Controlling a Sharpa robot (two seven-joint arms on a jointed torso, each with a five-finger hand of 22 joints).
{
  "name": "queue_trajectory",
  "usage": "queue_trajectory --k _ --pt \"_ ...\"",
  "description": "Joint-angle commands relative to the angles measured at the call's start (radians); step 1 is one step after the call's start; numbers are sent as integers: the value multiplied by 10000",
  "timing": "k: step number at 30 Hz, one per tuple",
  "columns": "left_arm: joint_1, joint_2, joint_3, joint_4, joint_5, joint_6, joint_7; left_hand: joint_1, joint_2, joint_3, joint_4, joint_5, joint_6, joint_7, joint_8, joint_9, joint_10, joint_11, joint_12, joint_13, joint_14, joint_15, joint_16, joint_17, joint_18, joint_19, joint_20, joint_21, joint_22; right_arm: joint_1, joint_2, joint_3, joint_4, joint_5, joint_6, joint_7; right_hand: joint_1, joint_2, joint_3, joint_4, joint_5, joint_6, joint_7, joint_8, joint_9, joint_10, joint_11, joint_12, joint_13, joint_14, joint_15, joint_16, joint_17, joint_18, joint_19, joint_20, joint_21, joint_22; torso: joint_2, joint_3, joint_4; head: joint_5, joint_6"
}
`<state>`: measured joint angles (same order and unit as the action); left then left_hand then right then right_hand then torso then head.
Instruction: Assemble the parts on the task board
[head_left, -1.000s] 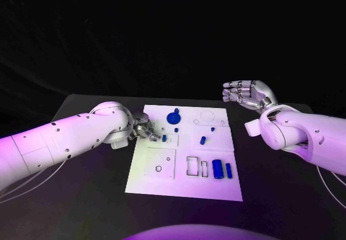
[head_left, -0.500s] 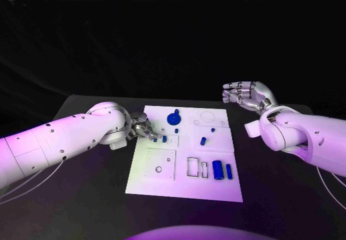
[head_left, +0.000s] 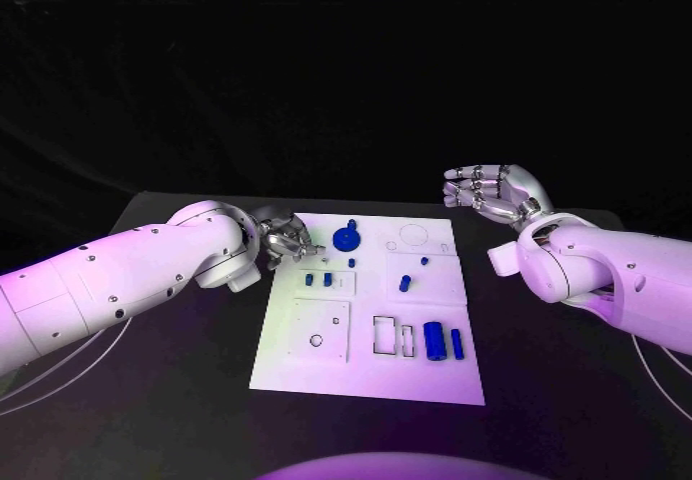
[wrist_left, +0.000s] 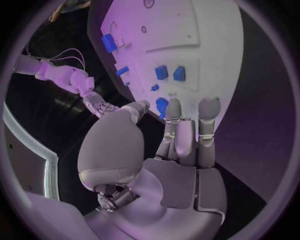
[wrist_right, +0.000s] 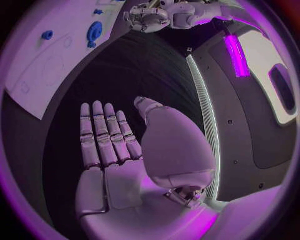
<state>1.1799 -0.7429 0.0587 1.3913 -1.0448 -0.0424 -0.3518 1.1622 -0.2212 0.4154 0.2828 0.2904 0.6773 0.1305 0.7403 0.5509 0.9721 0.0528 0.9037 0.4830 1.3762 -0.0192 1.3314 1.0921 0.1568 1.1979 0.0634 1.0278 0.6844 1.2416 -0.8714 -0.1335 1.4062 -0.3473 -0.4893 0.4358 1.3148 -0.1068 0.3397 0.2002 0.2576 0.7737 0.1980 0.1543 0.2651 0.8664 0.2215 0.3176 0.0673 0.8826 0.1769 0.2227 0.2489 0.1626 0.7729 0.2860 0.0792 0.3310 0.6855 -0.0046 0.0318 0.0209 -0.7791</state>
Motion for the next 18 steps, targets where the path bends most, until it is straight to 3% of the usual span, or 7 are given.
queue_trajectory --k 1,4,9,11,14,18 --pt "3 139 -24 -19 147 -1308 1952 903 -56 303 -35 -6 -253 318 -379 -413 -797 310 -579 -442 -1172 303 -1117 -1791 241 -744 324 -1211 -1293 -6 1 2 14 -20 158 105 -117 -7 -34 -20 69 7 844 -17 -14 -61 -16 43 -16 60 38 -58 -10 114 -84 4 -68 -14 5 -9 5 -14 -10" --pt "-1 312 -111 -80 -417 -1581 2697 1650 -158 576 -255 -38 -258 401 -634 -748 -1227 438 -991 -810 -1492 403 -1270 -2152 260 -797 447 -1467 -1449 -6 5 2 14 -20 163 106 -117 -6 -34 -21 70 7 844 -17 -14 -61 -16 43 -16 60 38 -59 -11 114 -84 5 -68 -15 14 -14 0 -30 15" --pt "-6 623 -269 -230 -1541 -1796 3555 2448 -250 993 -705 -65 -192 451 -907 -1090 -1530 491 -1360 -1172 -1852 460 -1367 -2491 257 -865 497 -1578 -1504 -8 15 2 11 -20 175 107 -118 -4 -33 -21 71 8 843 -17 -14 -62 -16 44 -16 60 38 -59 -11 114 -84 5 -69 -17 14 -12 -17 -74 45" --pt "-8 748 -319 -305 -2090 -1859 3772 2748 -395 1190 -958 -102 -184 453 -1148 -1338 -1715 540 -1657 -1444 -2097 494 -1417 -2718 270 -926 508 -1554 -1471 -9 17 2 10 -20 178 106 -118 -4 -33 -21 71 8 843 -17 -14 -62 -16 44 -16 60 38 -59 -11 114 -84 5 -69 -17 18 -11 -18 -84 51" --pt "-9 905 -369 -423 -2697 -1883 3945 2747 -520 1218 -1042 -172 -116 450 -1338 -1561 -1790 548 -1883 -1694 -2257 527 -1409 -2920 266 -993 546 -1503 -1418 -10 20 2 9 -20 179 104 -118 -4 -33 -21 71 8 843 -17 -14 -62 -16 44 -16 60 38 -59 -11 114 -84 5 -69 -17 19 -8 -16 -91 55" --pt "-10 1124 -423 -647 -3283 -1782 3989 2490 -649 882 -1000 -404 -60 450 -1616 -1891 -1886 580 -2144 -2052 -1774 558 -765 -2443 269 -856 602 -1243 -1254 -11 28 2 7 -20 181 104 -118 -4 -33 -21 71 8 843 -17 -14 -62 -16 44 -16 60 38 -59 -11 114 -84 5 -69 -17 8 0 -15 -104 66"
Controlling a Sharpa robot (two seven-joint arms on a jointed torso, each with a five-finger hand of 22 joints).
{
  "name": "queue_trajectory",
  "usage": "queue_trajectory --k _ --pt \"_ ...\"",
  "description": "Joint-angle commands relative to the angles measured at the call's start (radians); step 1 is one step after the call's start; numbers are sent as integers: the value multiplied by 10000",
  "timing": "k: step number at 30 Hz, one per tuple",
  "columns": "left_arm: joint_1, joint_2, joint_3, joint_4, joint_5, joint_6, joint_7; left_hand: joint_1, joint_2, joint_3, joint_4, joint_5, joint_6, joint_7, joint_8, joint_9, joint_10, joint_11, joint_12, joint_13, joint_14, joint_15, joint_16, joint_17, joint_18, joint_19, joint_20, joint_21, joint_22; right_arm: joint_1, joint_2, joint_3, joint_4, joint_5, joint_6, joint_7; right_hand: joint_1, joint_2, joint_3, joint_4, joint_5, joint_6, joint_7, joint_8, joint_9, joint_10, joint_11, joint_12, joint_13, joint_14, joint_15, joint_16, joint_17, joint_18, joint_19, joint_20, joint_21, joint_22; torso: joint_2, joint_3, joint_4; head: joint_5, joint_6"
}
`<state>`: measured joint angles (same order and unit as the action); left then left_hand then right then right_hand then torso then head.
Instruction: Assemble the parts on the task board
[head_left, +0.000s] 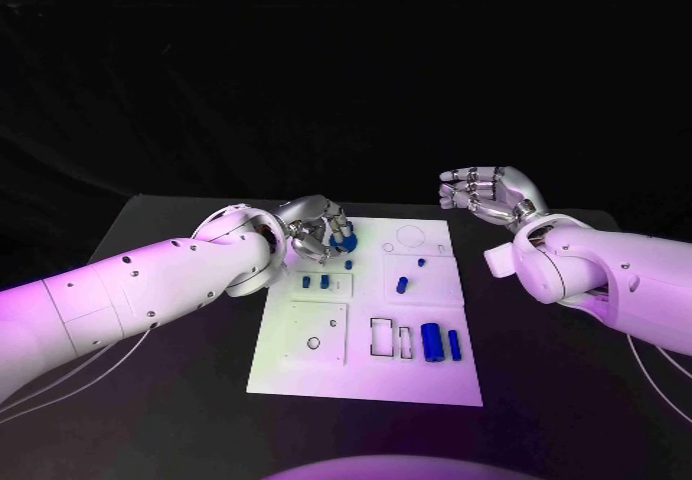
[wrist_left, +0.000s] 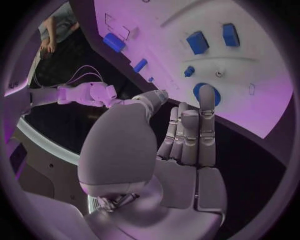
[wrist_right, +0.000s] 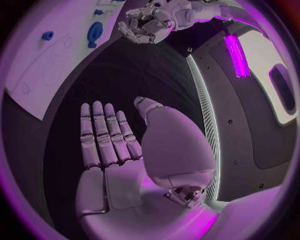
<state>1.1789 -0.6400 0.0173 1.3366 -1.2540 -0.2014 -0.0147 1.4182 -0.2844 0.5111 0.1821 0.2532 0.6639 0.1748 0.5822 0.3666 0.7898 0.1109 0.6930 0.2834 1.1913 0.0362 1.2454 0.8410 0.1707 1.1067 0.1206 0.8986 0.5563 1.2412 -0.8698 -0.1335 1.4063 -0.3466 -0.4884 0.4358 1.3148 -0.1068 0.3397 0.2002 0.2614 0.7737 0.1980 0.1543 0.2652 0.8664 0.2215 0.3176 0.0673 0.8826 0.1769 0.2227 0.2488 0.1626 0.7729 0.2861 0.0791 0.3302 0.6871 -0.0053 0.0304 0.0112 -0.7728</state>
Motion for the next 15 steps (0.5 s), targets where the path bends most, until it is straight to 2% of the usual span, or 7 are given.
queue_trajectory --k 1,4,10,15 --pt "0 166 -25 -183 -1375 -108 578 -65 -15 -150 -17 -67 126 4 -69 -113 -66 4 -80 -139 170 7 235 167 131 80 35 122 74 -7 14 2 7 -27 172 104 -118 -3 -34 -21 33 8 843 -17 -15 -62 -16 44 -16 60 38 -59 -10 114 -84 4 -69 -9 -11 7 5 -10 -3" --pt "0 325 -65 -360 -1840 170 413 8 5 -200 -80 -79 231 -25 -103 -201 -80 1 -160 -267 312 3 435 310 131 115 37 242 156 -7 22 2 7 -27 173 105 -118 -3 -34 -21 33 8 843 -17 -15 -62 -16 44 -16 60 38 -59 -10 114 -84 4 -69 -9 -6 6 7 -20 -1" --pt "0 603 -145 -623 -2531 670 123 230 33 -23 -287 -12 548 -166 -210 -429 26 -38 -423 -624 478 -40 718 340 39 345 15 850 857 -7 39 2 4 -27 174 107 -118 -3 -34 -21 33 8 843 -17 -15 -62 -16 44 -16 60 38 -59 -10 114 -84 4 -69 -9 0 6 -15 -14 12" --pt "-4 896 -194 -926 -2897 909 -34 256 26 56 -349 0 632 -179 -267 -514 70 -42 -516 -748 532 -43 800 340 25 376 6 999 1018 -7 55 2 4 -27 177 110 -118 -3 -34 -21 33 8 843 -17 -15 -62 -16 44 -16 60 38 -59 -10 114 -84 4 -69 -9 18 7 -26 -16 27"
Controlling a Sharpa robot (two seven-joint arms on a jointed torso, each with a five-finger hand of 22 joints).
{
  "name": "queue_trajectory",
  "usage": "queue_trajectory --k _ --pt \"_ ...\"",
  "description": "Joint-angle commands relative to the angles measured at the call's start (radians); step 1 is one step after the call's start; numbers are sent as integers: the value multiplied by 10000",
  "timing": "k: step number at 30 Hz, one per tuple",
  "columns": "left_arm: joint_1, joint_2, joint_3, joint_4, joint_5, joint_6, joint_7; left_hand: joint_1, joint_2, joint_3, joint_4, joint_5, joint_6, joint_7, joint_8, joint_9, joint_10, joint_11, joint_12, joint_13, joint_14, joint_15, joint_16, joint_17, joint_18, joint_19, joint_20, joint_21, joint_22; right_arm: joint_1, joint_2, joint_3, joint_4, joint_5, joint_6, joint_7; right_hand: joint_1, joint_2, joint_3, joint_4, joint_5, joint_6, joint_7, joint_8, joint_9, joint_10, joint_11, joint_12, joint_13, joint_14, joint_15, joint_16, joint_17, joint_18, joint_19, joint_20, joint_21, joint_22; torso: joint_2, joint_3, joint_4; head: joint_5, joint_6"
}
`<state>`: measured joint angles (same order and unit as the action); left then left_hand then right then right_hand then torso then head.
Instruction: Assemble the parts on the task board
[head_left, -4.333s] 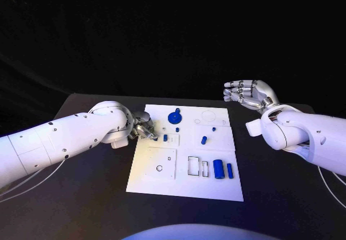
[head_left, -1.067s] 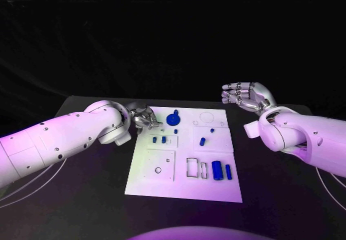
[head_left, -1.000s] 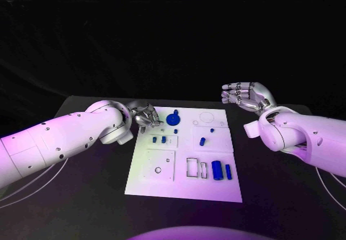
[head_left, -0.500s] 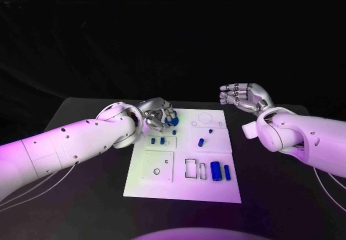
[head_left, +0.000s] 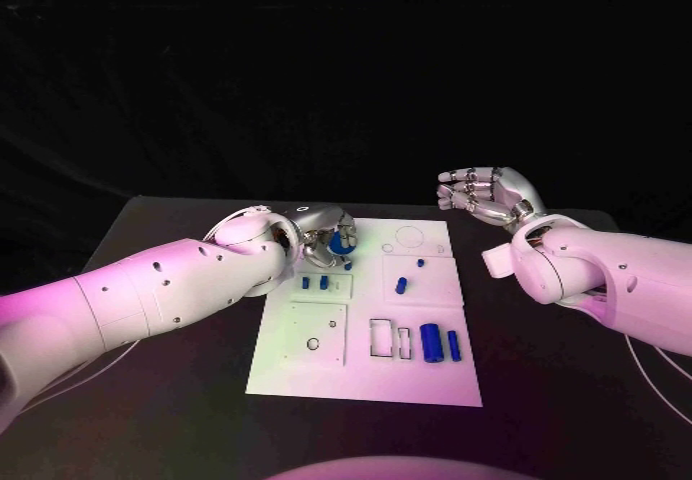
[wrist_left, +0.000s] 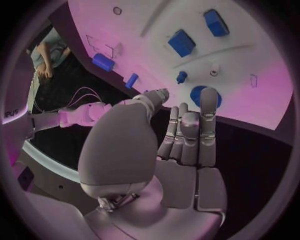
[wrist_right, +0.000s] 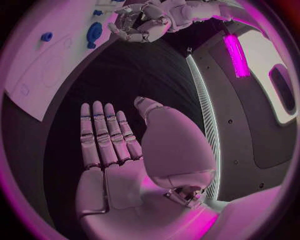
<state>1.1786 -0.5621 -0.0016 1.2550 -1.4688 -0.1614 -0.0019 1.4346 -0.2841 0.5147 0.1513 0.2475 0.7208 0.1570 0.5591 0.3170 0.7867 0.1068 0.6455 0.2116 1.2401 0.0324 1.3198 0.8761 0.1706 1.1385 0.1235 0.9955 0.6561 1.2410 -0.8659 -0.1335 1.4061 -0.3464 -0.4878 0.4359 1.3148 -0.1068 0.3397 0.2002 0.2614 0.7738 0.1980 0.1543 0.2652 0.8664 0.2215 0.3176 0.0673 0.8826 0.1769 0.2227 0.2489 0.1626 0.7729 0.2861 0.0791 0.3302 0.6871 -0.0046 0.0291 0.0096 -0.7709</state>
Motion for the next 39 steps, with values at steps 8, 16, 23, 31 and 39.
queue_trajectory --k 8,16,23,31,39 --pt "-50 468 -37 -503 -970 675 -249 63 18 59 -68 51 126 -5 -72 -77 95 10 -113 -120 70 2 107 -31 0 101 -15 166 185 -6 26 2 11 -29 171 112 -118 -3 -34 -21 33 8 843 -17 -15 -62 -16 44 -16 60 38 -59 -11 114 -84 4 -69 -9 30 9 -35 -37 2" --pt "-121 622 -45 -623 -1018 845 -357 30 71 252 -145 43 371 -9 -155 -228 423 -18 -149 -296 301 -23 348 152 -70 295 -8 584 692 -6 24 2 20 -29 165 115 -118 -3 -34 -21 33 8 843 -17 -15 -62 -16 44 -16 60 38 -59 -11 114 -84 4 -69 -9 10 6 -2 -90 -55" --pt "-138 654 -46 -658 -1061 1014 -506 41 110 408 -224 36 538 6 -200 -313 616 -42 -182 -396 402 -42 454 194 -104 394 -21 801 949 -6 34 2 11 -29 167 117 -118 -3 -34 -21 33 8 843 -17 -15 -62 -16 44 -16 60 38 -59 -11 114 -84 4 -69 -9 2 6 4 -93 -78" --pt "-150 698 -47 -697 -1118 1229 -608 49 168 583 -321 26 692 0 -260 -401 846 -86 -200 -483 509 -82 560 257 -134 464 -32 988 1168 -6 41 2 9 -29 167 124 -118 -3 -34 -21 33 8 843 -17 -15 -62 -16 44 -16 60 38 -59 -11 114 -84 4 -69 -9 1 1 -4 -102 -85" --pt "-182 757 -52 -786 -1093 1165 -632 46 231 695 -368 21 725 19 -321 -459 925 -90 -234 -538 560 -87 608 285 -156 524 -51 1113 1329 -6 36 2 18 -29 167 128 -121 27 -23 -41 50 13 841 -14 -24 -67 -18 64 -16 72 36 -69 -23 116 -81 5 -81 -43 11 -2 2 -125 -113"
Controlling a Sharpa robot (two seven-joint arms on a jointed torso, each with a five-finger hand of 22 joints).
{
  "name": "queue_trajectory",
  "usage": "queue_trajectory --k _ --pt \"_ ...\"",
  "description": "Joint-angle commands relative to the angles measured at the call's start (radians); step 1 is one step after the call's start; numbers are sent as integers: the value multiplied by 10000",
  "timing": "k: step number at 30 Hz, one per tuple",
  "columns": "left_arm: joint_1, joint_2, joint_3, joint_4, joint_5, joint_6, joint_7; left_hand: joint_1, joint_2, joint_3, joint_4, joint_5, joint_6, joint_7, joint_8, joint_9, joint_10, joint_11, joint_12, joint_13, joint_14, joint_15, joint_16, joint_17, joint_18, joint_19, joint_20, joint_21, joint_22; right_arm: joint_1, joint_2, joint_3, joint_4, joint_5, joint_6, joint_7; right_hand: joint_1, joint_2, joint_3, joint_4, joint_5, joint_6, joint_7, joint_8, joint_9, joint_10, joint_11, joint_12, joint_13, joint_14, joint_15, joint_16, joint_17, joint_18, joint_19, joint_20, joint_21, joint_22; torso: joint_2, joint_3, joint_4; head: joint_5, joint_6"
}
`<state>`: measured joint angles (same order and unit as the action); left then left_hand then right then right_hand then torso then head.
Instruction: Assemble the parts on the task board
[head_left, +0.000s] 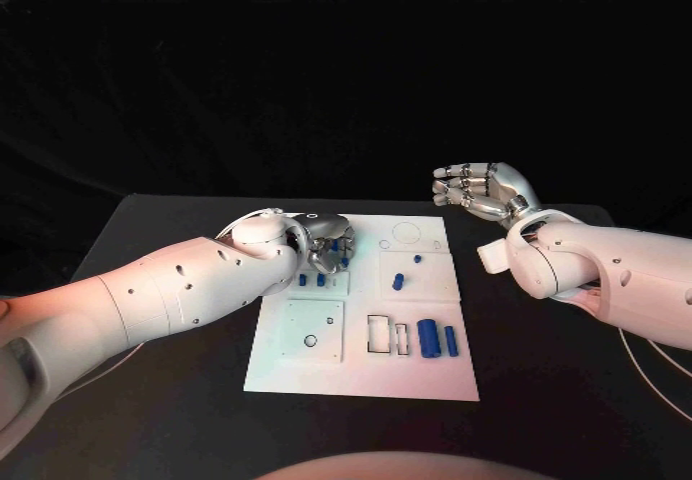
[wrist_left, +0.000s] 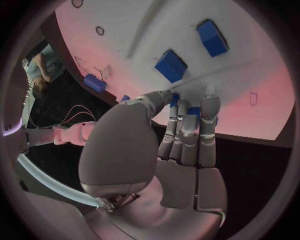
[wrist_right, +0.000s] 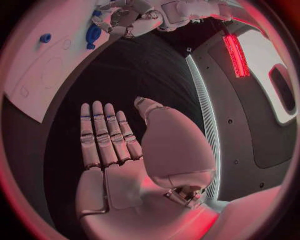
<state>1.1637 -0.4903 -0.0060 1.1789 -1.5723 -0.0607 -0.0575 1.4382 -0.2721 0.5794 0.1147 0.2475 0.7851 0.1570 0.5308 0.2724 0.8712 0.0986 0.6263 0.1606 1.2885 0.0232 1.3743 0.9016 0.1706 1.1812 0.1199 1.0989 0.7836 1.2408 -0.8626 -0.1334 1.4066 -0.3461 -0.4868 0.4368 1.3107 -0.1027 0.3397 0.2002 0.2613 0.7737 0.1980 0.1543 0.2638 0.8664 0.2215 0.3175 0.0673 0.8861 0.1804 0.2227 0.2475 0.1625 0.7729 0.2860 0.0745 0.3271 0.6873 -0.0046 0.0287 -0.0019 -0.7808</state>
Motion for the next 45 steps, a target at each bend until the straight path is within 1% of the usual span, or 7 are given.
queue_trajectory --k 1,11,14,22,35,39,45 --pt "-35 45 -9 -34 -48 148 -68 6 119 61 -6 19 88 23 -46 -21 99 -9 -43 -33 95 3 77 55 -162 111 -16 103 86 -4 3 2 14 -33 158 118 -80 -14 -23 -41 50 13 841 -14 -9 -67 -18 64 -15 37 1 -69 -9 117 -81 6 -35 -11 7 -1 8 -11 -19" --pt "-53 103 -36 -82 89 76 36 -96 226 217 -65 -2 296 -29 -141 -119 456 -97 -80 -128 375 -67 271 372 -250 368 -32 486 606 -4 18 2 14 -33 165 123 -85 -4 -21 -38 53 15 841 -13 -10 -67 -19 67 -15 39 1 -70 -11 117 -80 6 -36 -15 4 6 11 -3 -61" --pt "-55 106 -40 -88 125 63 58 -182 359 321 -70 -22 547 -95 -208 -172 806 -181 -193 -214 728 -159 443 728 -336 639 -74 816 1080 -4 21 2 13 -33 165 124 -85 -4 -21 -38 53 15 841 -13 -10 -67 -19 67 -15 39 1 -70 -11 117 -80 6 -36 -15 1 5 11 -12 -68" --pt "-57 109 -44 -132 156 -32 36 -127 596 531 -325 -220 1199 -223 -333 -238 1524 -327 -633 -404 1041 -300 466 773 -446 1017 -188 1235 1677 -4 22 2 16 -33 165 126 -85 -4 -21 -38 53 15 841 -13 -10 -67 -19 67 -15 39 1 -70 -11 117 -80 6 -36 -15 -7 2 8 -13 -80" --pt "-65 -23 -25 3 296 -582 77 -217 576 890 -681 -303 1307 -103 -874 -422 1845 -217 -1542 -677 1163 -224 448 743 -470 1083 -157 1334 1790 -4 28 2 11 -33 161 139 -85 -4 -21 -38 53 15 841 -13 -10 -67 -19 67 -15 39 1 -70 -11 117 -80 6 -36 -15 -14 -1 -1 -35 -43" --pt "-65 -264 29 381 373 -713 103 -225 565 902 -706 -301 1315 -95 -906 -432 1867 -211 -1597 -689 1160 -219 443 724 -468 1076 -151 1330 1780 -4 20 2 3 -33 158 140 -98 14 -18 -34 58 20 840 -11 -13 -67 -20 76 -15 45 0 -72 -15 118 -77 6 -39 -27 -17 -6 11 -51 -32" --pt "-63 -710 263 968 502 -850 67 -262 536 904 -742 -304 1350 -88 -956 -444 1927 -205 -1686 -706 1164 -211 441 711 -470 1082 -142 1342 1796 -5 4 2 -7 -33 156 142 -98 14 -18 -34 58 20 840 -11 -13 -67 -20 76 -15 45 0 -72 -15 118 -77 6 -39 -27 -41 -8 44 -70 -8"
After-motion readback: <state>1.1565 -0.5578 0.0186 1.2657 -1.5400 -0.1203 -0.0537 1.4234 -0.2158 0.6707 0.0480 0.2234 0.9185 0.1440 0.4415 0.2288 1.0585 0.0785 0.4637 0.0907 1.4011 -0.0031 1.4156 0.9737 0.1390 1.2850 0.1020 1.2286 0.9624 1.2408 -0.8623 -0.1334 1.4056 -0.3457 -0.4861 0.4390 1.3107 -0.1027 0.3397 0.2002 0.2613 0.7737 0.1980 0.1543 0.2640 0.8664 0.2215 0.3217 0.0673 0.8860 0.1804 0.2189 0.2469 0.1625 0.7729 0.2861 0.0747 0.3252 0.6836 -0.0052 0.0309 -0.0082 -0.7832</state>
